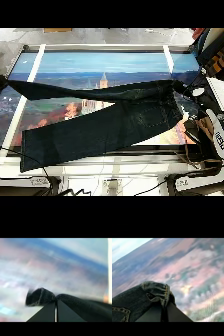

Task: Fold the clothes and pants, and hang the long-sleeved shirts on hangers.

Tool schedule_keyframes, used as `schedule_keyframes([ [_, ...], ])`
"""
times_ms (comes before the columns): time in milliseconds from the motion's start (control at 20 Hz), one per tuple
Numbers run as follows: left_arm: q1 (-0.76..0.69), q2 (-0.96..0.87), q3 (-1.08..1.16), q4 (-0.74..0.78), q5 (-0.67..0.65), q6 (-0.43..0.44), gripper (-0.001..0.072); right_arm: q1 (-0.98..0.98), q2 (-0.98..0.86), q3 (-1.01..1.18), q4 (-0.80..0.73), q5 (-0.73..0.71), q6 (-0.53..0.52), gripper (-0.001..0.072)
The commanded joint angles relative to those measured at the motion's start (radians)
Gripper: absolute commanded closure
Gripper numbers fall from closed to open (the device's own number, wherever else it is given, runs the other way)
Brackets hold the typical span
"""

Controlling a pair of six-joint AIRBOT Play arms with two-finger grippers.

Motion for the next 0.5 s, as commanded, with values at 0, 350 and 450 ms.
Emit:
schedule_keyframes([
  [0, 0.002, 0.004, -0.035, 0.227, -0.156, -0.071, 0.0686, 0.003, -0.040, 0.035, 0.000, -0.009, 0.020, 0.0680],
  [350, -0.024, 0.055, -0.408, 0.222, 0.010, -0.085, 0.0686, 0.002, -0.139, 0.184, -0.006, 0.005, 0.047, 0.0665],
  [450, -0.043, 0.074, -0.476, 0.224, 0.084, -0.085, 0.0686, -0.004, -0.136, 0.214, -0.056, 0.056, 0.046, 0.0361],
])
